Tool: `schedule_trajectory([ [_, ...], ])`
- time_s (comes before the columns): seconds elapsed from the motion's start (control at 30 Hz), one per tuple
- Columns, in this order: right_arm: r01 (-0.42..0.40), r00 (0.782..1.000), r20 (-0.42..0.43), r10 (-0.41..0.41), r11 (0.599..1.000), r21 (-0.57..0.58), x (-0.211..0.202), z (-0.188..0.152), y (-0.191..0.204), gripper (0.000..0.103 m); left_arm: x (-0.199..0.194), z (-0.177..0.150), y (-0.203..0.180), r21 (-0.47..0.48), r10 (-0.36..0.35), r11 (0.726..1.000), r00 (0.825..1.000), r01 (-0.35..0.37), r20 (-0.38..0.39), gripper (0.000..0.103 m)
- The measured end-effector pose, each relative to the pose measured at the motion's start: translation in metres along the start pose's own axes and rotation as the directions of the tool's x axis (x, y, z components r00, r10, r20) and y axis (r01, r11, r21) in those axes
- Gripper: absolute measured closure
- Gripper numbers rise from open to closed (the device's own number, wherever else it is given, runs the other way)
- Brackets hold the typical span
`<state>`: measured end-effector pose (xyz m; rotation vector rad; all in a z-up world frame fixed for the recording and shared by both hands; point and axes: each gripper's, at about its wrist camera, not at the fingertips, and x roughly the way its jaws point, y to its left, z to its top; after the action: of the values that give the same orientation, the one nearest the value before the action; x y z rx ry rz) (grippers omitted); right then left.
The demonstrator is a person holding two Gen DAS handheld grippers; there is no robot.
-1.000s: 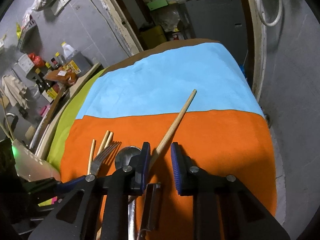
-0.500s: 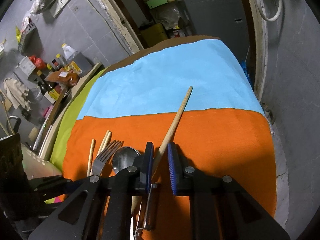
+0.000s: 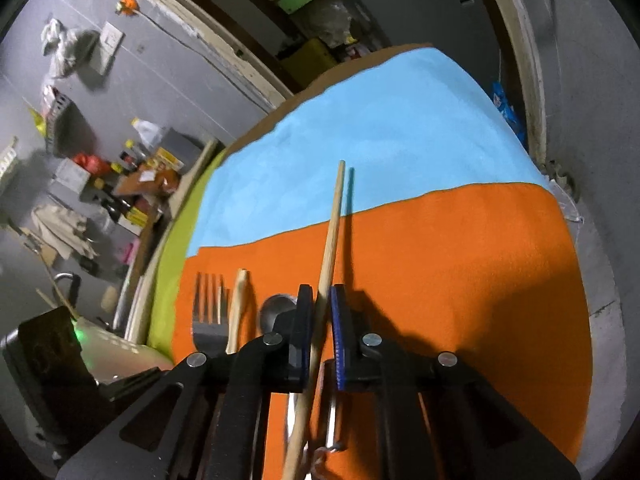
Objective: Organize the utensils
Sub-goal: 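Grasp the silver fork with the left tool while the right tool grasps a chopstick, then lift the fork and chopstick and carry them over the white basket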
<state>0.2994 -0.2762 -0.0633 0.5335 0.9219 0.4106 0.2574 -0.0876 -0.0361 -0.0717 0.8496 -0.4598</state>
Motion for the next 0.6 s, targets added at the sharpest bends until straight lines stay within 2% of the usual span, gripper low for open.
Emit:
schedule_trajectory([
  [0.17, -0.046, 0.995, 0.080, 0.050, 0.997, -0.054, -0.023, -0.010, 0.023, 0.098, -0.032, -0.002, -0.003, 0.020, -0.003, 1.000, 0.993, 0.001, 0.119, 0.103],
  [0.3, -0.022, 0.979, 0.195, 0.055, 0.986, -0.168, -0.045, -0.020, 0.050, 0.098, -0.060, 0.000, -0.004, 0.036, 0.013, 0.999, 0.978, -0.021, 0.210, 0.103],
  [0.4, 0.000, 0.957, 0.282, 0.068, 0.972, -0.237, -0.058, -0.029, 0.072, 0.098, -0.079, 0.003, -0.003, 0.037, 0.017, 0.999, 0.963, -0.028, 0.267, 0.103],
  [0.53, 0.054, 0.917, 0.390, 0.081, 0.945, -0.323, -0.069, -0.041, 0.103, 0.098, -0.108, 0.006, -0.003, 0.052, 0.044, 0.996, 0.935, -0.067, 0.353, 0.103],
  [0.6, 0.081, 0.890, 0.446, 0.098, 0.927, -0.365, -0.074, -0.047, 0.121, 0.098, -0.122, 0.005, 0.001, 0.052, 0.054, 0.995, 0.921, -0.080, 0.387, 0.103],
])
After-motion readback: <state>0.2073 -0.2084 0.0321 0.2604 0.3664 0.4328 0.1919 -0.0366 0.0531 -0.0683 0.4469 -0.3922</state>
